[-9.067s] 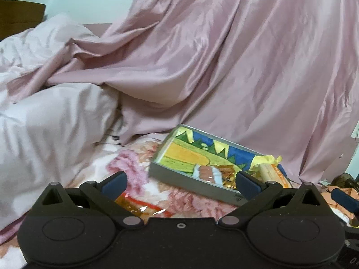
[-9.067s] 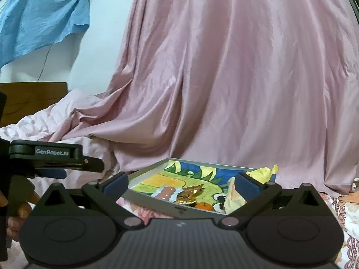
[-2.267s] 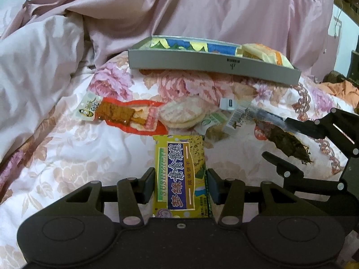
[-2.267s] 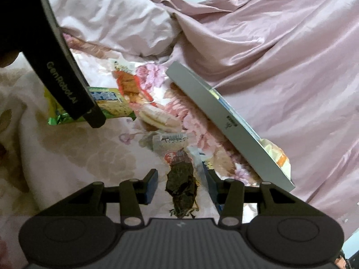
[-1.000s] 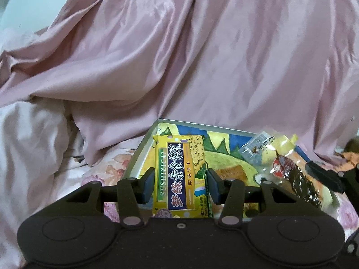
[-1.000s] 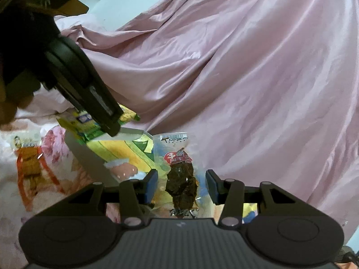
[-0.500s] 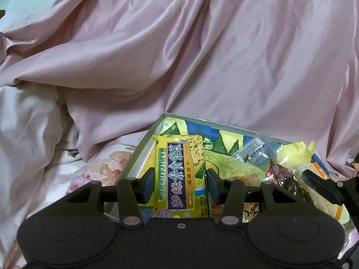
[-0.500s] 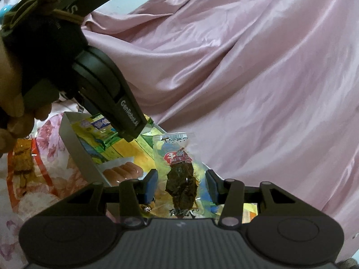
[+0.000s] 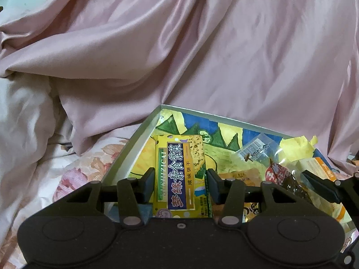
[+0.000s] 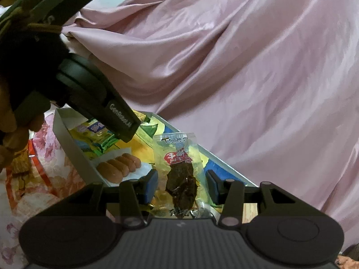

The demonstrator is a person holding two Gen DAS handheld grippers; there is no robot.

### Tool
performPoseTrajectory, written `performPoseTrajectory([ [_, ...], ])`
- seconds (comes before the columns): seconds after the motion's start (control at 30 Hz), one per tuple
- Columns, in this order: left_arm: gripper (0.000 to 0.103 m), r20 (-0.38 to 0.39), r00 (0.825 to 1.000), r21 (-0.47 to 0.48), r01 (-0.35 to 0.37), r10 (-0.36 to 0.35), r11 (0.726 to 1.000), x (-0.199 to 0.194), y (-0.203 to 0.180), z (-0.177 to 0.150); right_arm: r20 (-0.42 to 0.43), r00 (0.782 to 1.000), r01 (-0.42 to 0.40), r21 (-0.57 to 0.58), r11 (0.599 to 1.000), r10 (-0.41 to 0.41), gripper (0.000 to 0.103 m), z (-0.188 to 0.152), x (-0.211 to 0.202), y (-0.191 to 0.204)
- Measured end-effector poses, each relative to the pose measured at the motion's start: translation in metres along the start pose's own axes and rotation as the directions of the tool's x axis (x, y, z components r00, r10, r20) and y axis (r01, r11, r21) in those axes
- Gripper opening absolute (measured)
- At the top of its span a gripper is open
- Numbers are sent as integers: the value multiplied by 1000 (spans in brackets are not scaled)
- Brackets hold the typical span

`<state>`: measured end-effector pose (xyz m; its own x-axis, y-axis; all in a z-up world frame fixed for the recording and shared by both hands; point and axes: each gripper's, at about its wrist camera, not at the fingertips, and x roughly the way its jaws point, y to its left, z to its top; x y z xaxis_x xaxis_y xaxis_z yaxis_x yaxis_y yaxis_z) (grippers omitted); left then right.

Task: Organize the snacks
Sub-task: 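Lower the biscuit pack and meat pouch into the tray and open both tools, then withdraw both open tools from the tray toward the remaining snacks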

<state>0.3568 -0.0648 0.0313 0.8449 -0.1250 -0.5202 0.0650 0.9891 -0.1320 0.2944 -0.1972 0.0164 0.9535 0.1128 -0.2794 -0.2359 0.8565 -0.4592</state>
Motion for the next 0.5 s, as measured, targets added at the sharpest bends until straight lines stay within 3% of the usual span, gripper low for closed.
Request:
performPoseTrajectory([
  [0.17, 52, -15, 1000, -6, 5, -5, 1000, 3, 2, -3, -22, 1000, -22, 37, 999, 23, 51, -1, 3, -4],
  [0.23, 59, -11, 1000, -12, 4, -4, 1000, 1, 2, -3, -21, 999, -24, 49, 998, 25, 53, 0, 2, -7],
  [0.3, 66, -3, 1000, -17, 12, -12, 1000, -1, 3, -3, -19, 1000, -22, 68, 997, 23, 63, 1, 0, -9],
  [0.5, 80, 35, 999, -37, 20, -19, 999, -19, 6, -2, 8, 1000, -23, 141, 990, 22, 75, 3, -17, -22],
])
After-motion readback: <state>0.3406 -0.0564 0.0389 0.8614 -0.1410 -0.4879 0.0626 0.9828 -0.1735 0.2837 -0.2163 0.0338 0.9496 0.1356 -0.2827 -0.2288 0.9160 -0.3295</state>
